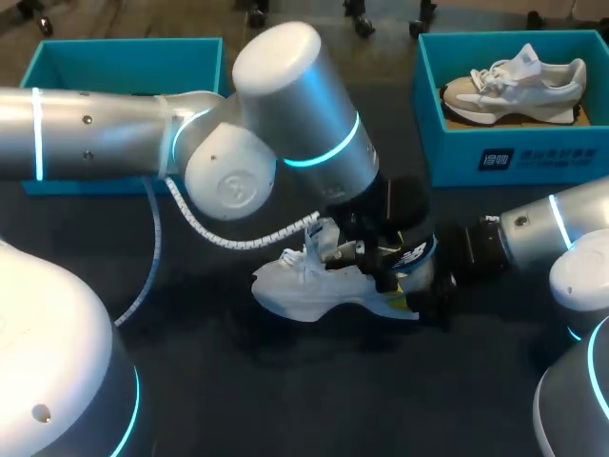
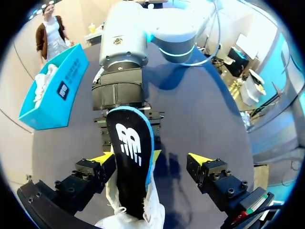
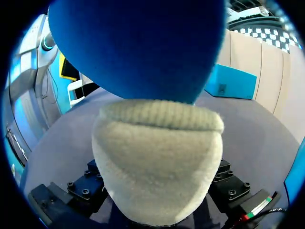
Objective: Take the shoe out of the shoebox, open the shoe tongue, remove and reinsert the insole, then place the shoe into the shoebox
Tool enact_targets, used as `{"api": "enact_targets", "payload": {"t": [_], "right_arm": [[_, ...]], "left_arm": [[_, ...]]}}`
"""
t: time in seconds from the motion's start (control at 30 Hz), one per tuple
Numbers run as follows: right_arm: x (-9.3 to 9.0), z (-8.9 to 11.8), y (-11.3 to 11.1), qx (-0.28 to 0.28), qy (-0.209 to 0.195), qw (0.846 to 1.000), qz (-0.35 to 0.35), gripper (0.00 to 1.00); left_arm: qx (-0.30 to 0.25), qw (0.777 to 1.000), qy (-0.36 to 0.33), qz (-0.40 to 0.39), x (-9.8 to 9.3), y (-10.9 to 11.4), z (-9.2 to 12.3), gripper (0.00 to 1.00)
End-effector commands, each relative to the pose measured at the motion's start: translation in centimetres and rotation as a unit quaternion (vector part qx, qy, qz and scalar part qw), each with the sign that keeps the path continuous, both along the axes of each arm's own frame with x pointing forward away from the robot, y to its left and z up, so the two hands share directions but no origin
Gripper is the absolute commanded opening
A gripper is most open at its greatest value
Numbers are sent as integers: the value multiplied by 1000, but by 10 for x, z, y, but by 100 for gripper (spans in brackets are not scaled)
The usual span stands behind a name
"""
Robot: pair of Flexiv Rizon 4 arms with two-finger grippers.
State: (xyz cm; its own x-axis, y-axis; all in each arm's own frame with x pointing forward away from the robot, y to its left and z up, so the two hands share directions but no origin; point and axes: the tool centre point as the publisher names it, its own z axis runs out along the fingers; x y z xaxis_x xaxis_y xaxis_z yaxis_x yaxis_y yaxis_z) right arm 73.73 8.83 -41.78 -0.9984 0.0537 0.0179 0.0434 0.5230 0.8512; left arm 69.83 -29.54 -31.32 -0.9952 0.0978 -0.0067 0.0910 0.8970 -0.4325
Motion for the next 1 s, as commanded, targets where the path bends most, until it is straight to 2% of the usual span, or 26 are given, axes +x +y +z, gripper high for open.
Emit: {"api": "enact_targets", "payload": {"t": [0.03,0.07,0.23,0.27,0.33,0.4,0.47,0.57,0.67,0.73,0.8,1.0], "right_arm": [[-2,-5,4,-1,-1,1000,-1,0],[-2,-5,4,-1,-1,1000,-1,0],[-2,-5,4,-1,-1,1000,-1,0],[-2,-5,4,-1,-1,1000,-1,0],[-2,-5,4,-1,-1,1000,-1,0],[-2,-5,4,-1,-1,1000,-1,0],[-2,-5,4,-1,-1,1000,-1,0],[-2,-5,4,-1,-1,1000,-1,0],[-2,-5,4,-1,-1,1000,-1,0],[-2,-5,4,-1,-1,1000,-1,0],[-2,-5,4,-1,-1,1000,-1,0],[-2,-5,4,-1,-1,1000,-1,0]], "left_arm": [[-2,1000,-25,12,-1,0,-5,90],[0,1000,-26,13,1,-1,-8,85],[1,999,-48,15,6,-3,-16,78],[1,999,-52,16,7,-3,-18,67],[1,998,-53,17,9,-3,-20,52],[1,998,-52,18,12,-3,-21,45],[1,998,-52,20,14,-3,-22,44],[1,999,-50,22,19,-3,-25,35],[1,998,-51,23,21,-4,-27,30],[0,998,-51,24,21,-3,-27,21],[-2,998,-51,23,21,-3,-26,0],[-6,1000,-20,6,21,1,-20,0]]}}
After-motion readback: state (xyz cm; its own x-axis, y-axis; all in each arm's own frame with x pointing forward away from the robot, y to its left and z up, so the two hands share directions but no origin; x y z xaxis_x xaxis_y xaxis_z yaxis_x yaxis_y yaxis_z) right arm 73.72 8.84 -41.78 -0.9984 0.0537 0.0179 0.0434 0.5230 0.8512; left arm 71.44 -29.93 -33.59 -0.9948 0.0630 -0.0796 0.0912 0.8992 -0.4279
